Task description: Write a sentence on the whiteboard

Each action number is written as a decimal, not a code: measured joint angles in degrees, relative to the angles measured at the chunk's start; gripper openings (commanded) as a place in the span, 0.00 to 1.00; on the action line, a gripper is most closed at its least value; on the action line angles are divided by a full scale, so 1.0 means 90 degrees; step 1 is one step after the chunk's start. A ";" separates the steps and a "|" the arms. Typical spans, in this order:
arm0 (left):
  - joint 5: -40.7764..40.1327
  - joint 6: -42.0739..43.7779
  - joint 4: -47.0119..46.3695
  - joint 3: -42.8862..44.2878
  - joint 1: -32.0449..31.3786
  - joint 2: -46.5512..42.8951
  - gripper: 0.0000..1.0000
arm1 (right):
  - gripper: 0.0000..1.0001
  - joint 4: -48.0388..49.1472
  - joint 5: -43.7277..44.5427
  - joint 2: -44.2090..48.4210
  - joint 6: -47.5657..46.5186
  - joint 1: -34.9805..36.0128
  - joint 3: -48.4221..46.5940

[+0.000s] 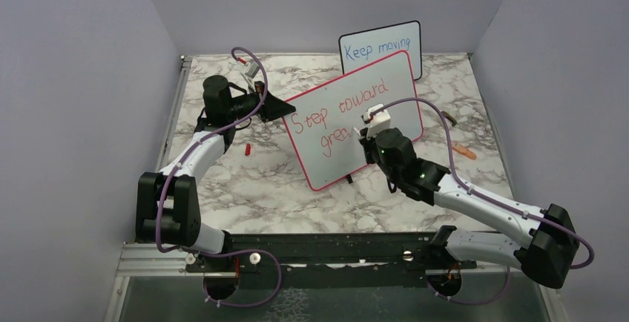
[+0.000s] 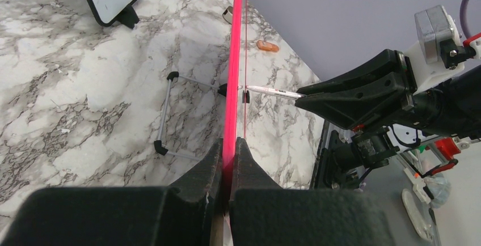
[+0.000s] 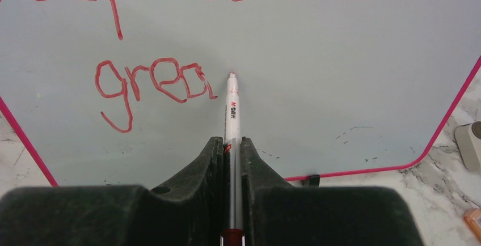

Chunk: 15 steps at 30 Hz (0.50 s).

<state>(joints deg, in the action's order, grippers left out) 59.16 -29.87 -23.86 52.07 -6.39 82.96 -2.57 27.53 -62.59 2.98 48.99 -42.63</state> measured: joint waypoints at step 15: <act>0.0000 0.0032 0.0046 0.0005 -0.0010 0.0000 0.00 | 0.00 0.0219 -0.0313 -0.0155 0.0005 0.0000 -0.0049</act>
<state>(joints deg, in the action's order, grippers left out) 59.16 -29.58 -23.44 52.12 -6.48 82.96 -0.60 24.71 -63.99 3.03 48.99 -43.07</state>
